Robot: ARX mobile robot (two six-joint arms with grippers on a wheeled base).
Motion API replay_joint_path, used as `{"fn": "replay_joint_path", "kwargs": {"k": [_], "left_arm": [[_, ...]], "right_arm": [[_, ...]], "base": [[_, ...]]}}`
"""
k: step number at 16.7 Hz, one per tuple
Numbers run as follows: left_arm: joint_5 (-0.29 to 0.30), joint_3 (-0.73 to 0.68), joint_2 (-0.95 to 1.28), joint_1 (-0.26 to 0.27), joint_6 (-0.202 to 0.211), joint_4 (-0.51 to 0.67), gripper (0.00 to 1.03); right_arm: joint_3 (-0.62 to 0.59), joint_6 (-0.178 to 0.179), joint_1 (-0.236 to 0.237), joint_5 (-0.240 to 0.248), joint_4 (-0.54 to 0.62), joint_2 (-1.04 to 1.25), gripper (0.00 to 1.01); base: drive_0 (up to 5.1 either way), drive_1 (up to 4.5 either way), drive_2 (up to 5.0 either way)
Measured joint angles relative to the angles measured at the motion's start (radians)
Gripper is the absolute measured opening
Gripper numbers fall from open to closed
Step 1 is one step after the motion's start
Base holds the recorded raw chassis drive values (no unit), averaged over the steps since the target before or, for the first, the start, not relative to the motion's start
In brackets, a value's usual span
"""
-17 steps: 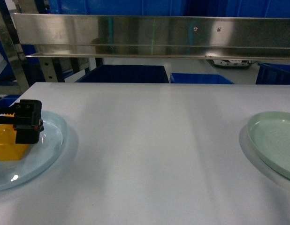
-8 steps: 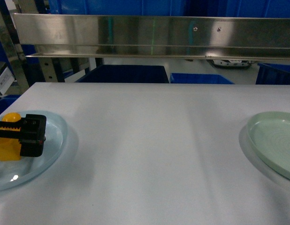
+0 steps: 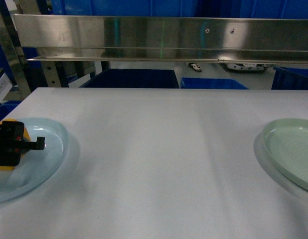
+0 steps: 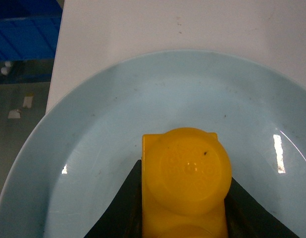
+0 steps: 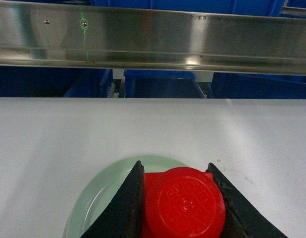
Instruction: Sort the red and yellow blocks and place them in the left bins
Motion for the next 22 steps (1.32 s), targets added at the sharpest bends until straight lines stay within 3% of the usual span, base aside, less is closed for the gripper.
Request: {"fn": "replay_joint_path", "kwargs": {"k": [5,9,12,17,18,19,22], "left_arm": [[0.059,0.011,-0.023,0.055,0.013,0.007,0.28],[0.207,0.031,-0.259,0.083,0.094,-0.023,0.28],[0.32,-0.032,-0.423,0.092,0.128,-0.098,0.28],[0.393,-0.174,-0.612,0.239,0.138,-0.134,0.28],[0.364,-0.165,-0.608,0.211,0.137,-0.086,0.28],[0.298,-0.122,-0.57,0.14,0.131,-0.082,0.28],[0.217,-0.104,-0.53,0.07,0.112,-0.074,0.28]], "right_arm": [[0.0,0.0,0.0,0.0,0.0,0.0,0.28],[0.0,0.0,0.0,0.0,0.0,0.0,0.28],[0.0,0.0,0.0,0.0,0.0,0.0,0.28],[0.0,0.0,0.0,0.0,0.0,0.0,0.28],[0.0,0.0,0.0,0.0,0.0,0.0,0.28],[0.0,0.0,0.0,0.0,0.0,0.0,0.28],[0.0,0.0,0.0,0.0,0.0,0.0,0.28]], "base": [[0.0,0.0,0.0],[0.0,0.0,0.0],[0.0,0.0,0.0],[0.0,0.0,0.0],[0.0,0.0,0.0],[0.0,0.0,0.0],[0.0,0.0,0.0]]}}
